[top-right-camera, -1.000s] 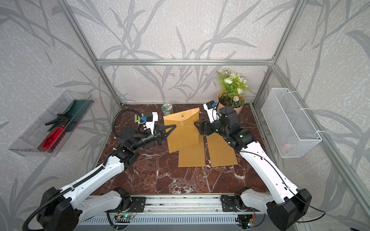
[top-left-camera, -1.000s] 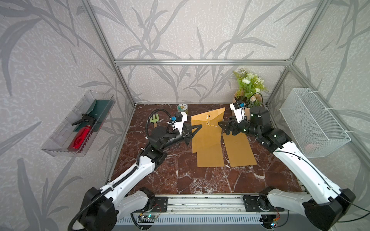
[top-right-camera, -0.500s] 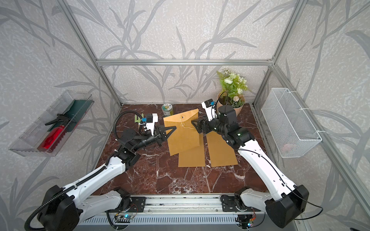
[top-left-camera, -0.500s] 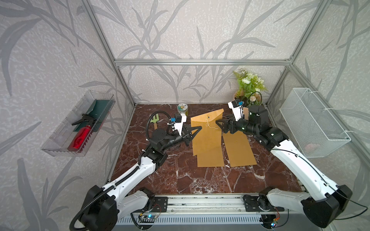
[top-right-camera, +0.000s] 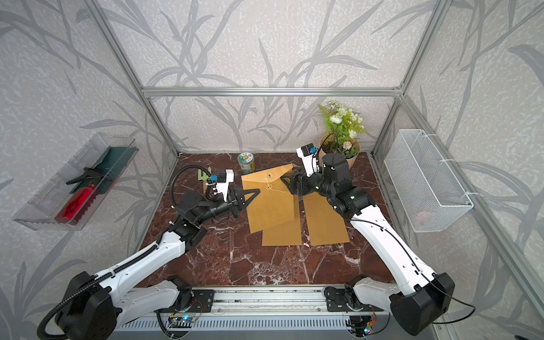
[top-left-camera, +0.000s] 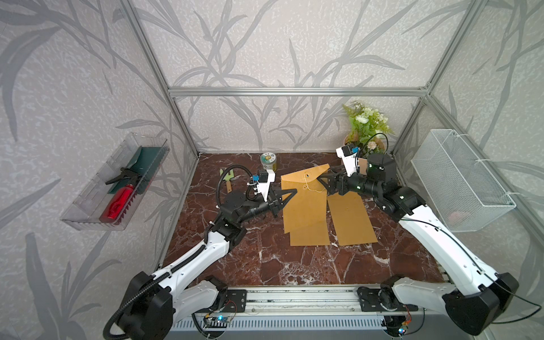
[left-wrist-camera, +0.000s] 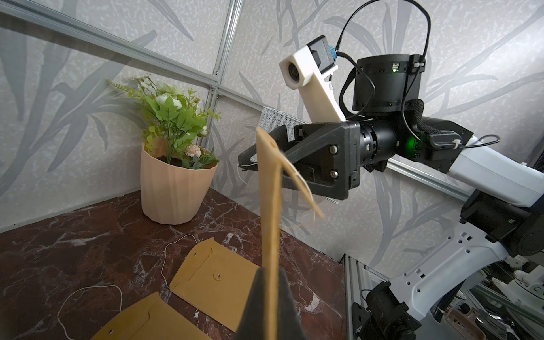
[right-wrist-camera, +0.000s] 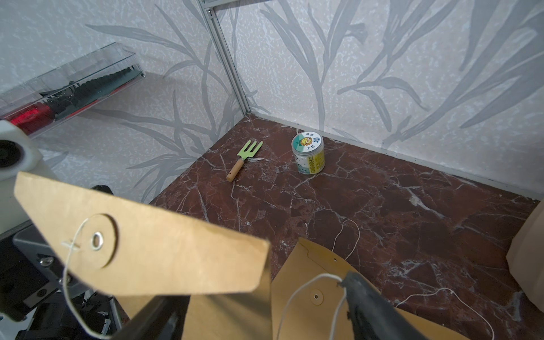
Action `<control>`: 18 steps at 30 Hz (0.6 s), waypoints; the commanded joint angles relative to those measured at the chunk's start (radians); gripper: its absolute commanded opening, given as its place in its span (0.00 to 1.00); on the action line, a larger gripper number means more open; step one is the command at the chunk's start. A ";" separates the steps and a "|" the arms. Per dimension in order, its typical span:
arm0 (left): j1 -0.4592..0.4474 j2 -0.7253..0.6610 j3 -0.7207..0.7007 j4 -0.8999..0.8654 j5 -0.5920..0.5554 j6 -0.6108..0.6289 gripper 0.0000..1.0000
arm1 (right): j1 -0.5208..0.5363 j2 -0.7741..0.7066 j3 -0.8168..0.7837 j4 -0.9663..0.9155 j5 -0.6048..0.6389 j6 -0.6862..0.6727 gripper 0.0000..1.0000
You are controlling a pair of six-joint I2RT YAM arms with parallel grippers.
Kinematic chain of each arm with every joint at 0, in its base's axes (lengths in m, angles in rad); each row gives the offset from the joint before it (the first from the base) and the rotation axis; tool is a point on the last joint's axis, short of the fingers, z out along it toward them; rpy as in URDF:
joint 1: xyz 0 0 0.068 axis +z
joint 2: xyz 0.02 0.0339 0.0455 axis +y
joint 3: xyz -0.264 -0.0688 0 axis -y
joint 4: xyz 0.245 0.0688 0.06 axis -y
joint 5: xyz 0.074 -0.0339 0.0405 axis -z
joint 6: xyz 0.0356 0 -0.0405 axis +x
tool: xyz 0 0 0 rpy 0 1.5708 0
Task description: Open the file bag
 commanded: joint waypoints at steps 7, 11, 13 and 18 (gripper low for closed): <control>-0.025 -0.017 -0.019 -0.056 0.053 0.051 0.00 | -0.003 -0.020 0.046 0.077 -0.071 0.045 0.82; -0.029 -0.023 -0.025 -0.063 0.050 0.062 0.00 | -0.004 -0.020 0.049 0.078 -0.099 0.051 0.81; -0.029 -0.027 -0.029 -0.065 0.046 0.069 0.00 | -0.005 -0.021 0.047 0.078 -0.116 0.057 0.80; -0.031 -0.037 -0.032 -0.090 0.041 0.095 0.00 | -0.005 -0.024 0.043 0.083 -0.158 0.068 0.74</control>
